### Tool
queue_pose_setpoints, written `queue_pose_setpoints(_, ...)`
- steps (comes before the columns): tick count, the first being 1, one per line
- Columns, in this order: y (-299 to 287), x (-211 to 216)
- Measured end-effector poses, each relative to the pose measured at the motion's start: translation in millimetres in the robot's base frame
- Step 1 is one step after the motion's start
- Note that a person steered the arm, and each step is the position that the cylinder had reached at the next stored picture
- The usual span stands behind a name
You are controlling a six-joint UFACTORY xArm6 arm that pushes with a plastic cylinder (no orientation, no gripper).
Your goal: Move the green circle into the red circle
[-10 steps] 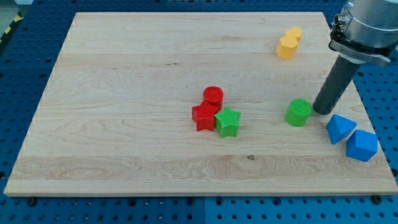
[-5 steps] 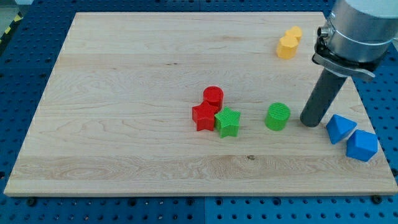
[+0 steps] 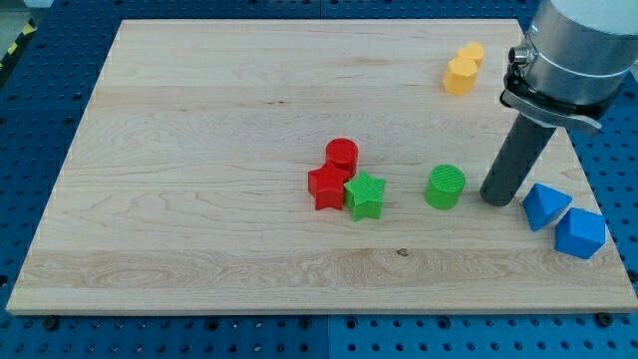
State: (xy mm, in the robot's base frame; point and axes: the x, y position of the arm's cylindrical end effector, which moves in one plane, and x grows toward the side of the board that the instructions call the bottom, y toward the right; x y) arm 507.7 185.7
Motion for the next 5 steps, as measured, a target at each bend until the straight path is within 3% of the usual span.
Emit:
queue_pose_setpoints(4,-7,10)
queue_pose_setpoints(5,-42,2)
